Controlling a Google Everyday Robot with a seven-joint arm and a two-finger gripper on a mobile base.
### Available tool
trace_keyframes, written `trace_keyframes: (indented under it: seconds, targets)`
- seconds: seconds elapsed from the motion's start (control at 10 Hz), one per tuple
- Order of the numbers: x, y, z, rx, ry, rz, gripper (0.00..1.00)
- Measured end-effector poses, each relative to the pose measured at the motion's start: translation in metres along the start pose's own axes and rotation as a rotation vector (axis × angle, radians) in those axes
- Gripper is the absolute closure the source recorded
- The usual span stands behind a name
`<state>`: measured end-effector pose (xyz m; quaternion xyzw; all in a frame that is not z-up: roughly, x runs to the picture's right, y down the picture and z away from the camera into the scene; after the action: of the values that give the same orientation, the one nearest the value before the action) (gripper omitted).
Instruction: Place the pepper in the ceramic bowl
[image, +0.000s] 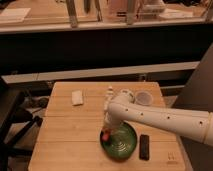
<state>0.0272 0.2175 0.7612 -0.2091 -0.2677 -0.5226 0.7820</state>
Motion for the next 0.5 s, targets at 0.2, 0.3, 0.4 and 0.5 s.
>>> trace_keyframes:
  seconds: [0.2, 0.3, 0.4, 0.5]
  targets:
    - [0.0006, 0.0015, -0.0001, 0.002, -0.001, 0.003, 0.98]
    - [0.0009, 0.0025, 0.0001, 0.003, -0.001, 0.004, 0.98]
    - [0.0013, 0.0032, 0.0000, 0.004, -0.001, 0.005, 0.98]
    - [0.0016, 0.0039, -0.0001, 0.005, -0.001, 0.006, 0.98]
